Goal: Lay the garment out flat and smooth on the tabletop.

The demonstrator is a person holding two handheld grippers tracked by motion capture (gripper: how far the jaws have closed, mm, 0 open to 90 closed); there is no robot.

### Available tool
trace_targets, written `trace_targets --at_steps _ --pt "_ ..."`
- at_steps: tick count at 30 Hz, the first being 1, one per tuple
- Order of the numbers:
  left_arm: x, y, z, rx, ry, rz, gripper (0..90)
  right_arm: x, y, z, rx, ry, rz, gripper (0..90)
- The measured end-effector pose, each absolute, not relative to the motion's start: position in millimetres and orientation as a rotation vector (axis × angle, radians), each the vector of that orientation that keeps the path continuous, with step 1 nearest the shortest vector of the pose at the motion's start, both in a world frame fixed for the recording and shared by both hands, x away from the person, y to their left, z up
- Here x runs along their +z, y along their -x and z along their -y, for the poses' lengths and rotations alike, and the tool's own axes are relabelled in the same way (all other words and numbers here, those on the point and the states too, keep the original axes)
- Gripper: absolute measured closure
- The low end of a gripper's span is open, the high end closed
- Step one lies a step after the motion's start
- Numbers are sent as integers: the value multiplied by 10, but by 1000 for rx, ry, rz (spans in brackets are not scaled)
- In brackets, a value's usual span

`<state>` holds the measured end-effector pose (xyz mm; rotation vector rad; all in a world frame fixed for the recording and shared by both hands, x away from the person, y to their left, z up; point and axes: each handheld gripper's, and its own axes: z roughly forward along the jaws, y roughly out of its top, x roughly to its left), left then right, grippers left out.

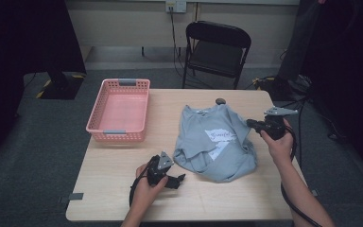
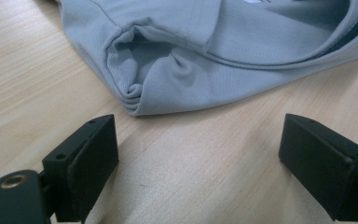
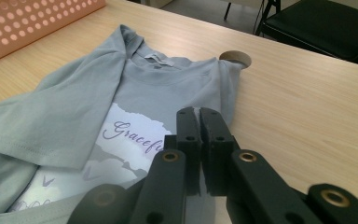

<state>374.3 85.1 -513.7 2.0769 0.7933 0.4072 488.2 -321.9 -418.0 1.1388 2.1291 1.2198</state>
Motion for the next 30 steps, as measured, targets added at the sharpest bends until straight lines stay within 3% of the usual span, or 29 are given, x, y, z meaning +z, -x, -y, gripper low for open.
trace_targets --at_steps 30 --pt "-5137 -3743 -850 407 -2076 -793 112 -4219 -4927 3881 1173 -1272 -2023 873"
